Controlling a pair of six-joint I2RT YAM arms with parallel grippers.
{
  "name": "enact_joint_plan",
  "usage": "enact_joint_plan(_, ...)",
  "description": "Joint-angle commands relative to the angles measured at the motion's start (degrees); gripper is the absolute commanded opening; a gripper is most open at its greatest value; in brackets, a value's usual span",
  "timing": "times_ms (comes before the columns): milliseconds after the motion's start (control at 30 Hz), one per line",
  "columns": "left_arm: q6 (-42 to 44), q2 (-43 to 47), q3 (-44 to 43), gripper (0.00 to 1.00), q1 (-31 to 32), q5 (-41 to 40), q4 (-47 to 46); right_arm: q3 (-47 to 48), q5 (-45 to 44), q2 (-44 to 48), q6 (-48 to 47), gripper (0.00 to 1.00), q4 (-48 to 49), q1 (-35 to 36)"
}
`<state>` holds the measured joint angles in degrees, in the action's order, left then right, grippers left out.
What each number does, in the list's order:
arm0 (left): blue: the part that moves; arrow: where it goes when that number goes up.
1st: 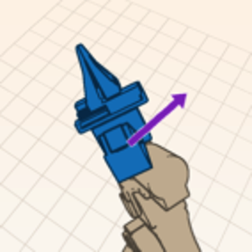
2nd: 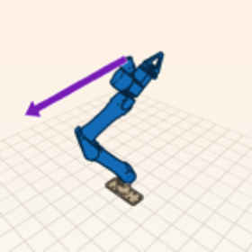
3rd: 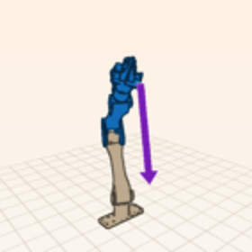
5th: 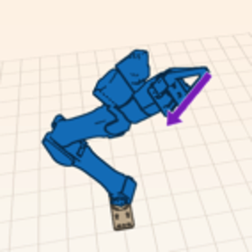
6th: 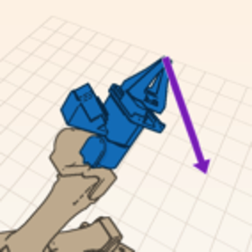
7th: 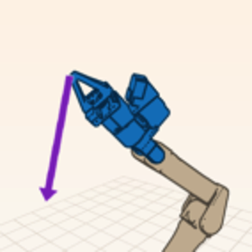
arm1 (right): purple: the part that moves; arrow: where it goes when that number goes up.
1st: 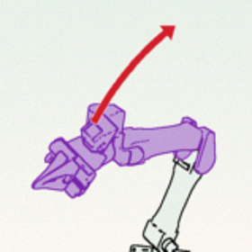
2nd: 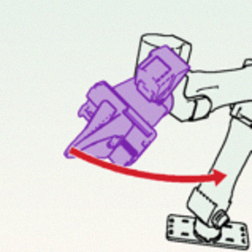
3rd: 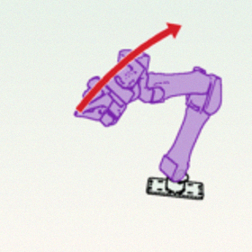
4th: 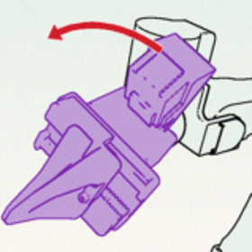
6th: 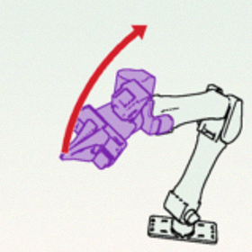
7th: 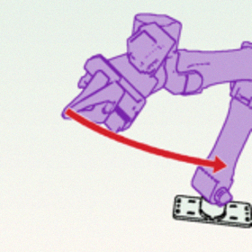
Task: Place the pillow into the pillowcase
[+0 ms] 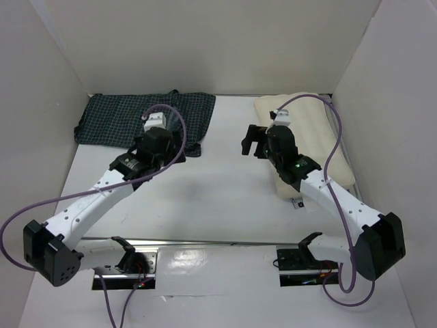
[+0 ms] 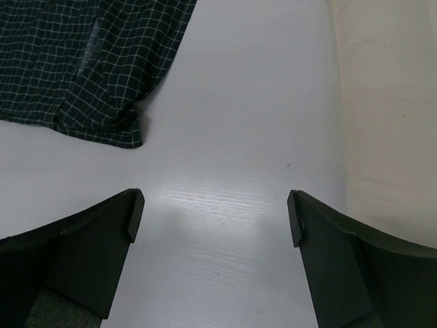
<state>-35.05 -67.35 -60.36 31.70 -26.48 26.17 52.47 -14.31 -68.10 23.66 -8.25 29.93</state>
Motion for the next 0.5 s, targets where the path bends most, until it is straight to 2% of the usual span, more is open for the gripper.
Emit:
enact_joint_plan(0, -3.4, -3.5, -5.4, 1.0, -3.0, -2.1, 2.9, 3.0, -3.0, -2.1, -1.9, 1.0, -1.3, 0.5)
enact_joint_plan(33, -3.4, -6.1, -6.1, 1.0, -3.9, -2.1, 2.9, 3.9, -4.1, -3.0, -1.9, 1.0, -2.5, 0.5)
enact_joint_plan(67, -0.7, -7.5, -6.6, 0.96, -5.8, -2.1, 1.4, 4.9, -9.5, -5.0, 0.4, 1.0, -4.0, 0.5)
enact_joint_plan(100, 0.3, -9.3, -7.5, 0.94, -7.1, 0.7, -1.4, 7.4, -12.2, -6.1, 1.6, 1.0, -5.4, 0.5)
enact_joint_plan(167, 2.6, -15.5, -9.1, 0.9, -10.3, 4.3, -4.8, 8.0, -13.8, -7.5, -1.9, 1.0, -4.6, 0.5)
enact_joint_plan(233, 6.5, -20.8, -13.5, 0.9, -10.8, 7.6, -7.9, 9.9, -18.4, -8.4, 3.4, 1.0, -6.6, 0.5)
enact_joint_plan(267, 7.9, -26.6, -15.9, 0.9, -10.8, 8.5, -8.6, 9.9, -16.6, -8.4, 2.6, 1.0, -5.3, 0.0)
enact_joint_plan(300, 10.4, -29.6, -20.7, 0.9, -10.8, 9.2, -8.6, 9.4, -13.5, -8.4, -2.9, 1.0, -3.3, -0.7)
enact_joint_plan(367, 12.7, -35.9, -25.8, 0.92, -9.4, 10.4, -9.3, 9.4, -7.2, -7.8, -1.8, 1.0, -2.7, -4.1)
enact_joint_plan(400, 13.4, -42.4, -32.0, 0.92, -9.4, 10.4, -8.2, 9.4, -3.9, -7.8, -1.8, 1.0, -2.7, -5.7)
enact_joint_plan(467, 14.0, -49.1, -38.6, 0.92, -9.4, 13.2, -5.4, 9.4, 2.2, -7.8, -2.6, 1.0, -2.1, -11.5)
